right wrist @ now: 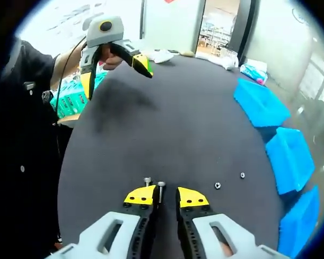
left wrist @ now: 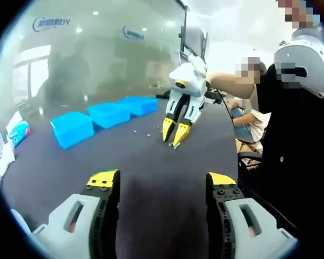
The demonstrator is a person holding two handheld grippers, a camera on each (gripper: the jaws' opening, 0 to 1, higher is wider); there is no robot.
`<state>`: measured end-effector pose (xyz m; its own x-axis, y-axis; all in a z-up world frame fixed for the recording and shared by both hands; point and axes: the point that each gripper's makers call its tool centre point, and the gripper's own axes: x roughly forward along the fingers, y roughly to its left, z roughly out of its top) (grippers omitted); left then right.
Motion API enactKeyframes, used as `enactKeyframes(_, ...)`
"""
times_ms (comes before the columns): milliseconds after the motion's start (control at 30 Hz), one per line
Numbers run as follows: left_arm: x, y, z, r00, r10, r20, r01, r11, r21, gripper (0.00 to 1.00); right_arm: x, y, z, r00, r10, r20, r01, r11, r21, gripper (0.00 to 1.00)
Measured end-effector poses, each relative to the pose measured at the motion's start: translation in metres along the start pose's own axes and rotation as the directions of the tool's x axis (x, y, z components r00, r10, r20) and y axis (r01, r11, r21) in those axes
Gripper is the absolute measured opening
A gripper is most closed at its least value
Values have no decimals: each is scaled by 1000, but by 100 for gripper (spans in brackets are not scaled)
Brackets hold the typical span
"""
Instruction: Sort the screws, nuts, and washers into the corresponding bins
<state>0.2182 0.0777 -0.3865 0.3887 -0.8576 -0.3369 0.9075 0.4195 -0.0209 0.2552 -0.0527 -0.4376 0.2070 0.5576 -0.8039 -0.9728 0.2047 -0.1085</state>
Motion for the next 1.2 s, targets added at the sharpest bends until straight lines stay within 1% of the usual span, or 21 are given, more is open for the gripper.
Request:
enactKeyframes(200, 1, 1, 0, 1000, 1, 5, -1, 1000, -2, 62, 1, 5, 0, 1000, 16, -2, -16, 1000, 20, 5)
enactKeyframes(333, 1, 0, 0, 1000, 0, 6, 0, 1000, -1, 62, 1, 6, -1, 1000, 28, -1, -28, 998, 50, 1)
enactKeyframes(733, 0, 0, 0, 1000, 1, 3, -1, 1000, 2, 62, 0, 7, 1, 1000, 15, -2, -15, 998, 59, 1)
enactKeyframes(867, 0, 0, 3, 1000, 1, 3, -1, 1000, 7, 62, -7, 6, 3, 1000, -2, 13, 1, 998, 59, 1)
enactKeyframes(1000, 1, 0, 7, 1000, 3, 4, -3, 1000, 17, 62, -18, 3, 3, 999, -28, 37, 26, 997, 73, 1)
enactKeyframes(1200, 4, 1, 12, 1000, 5, 11, -5, 1000, 25, 62, -39, -2, -5, 994, -82, 71, 74, 991, 111, 1)
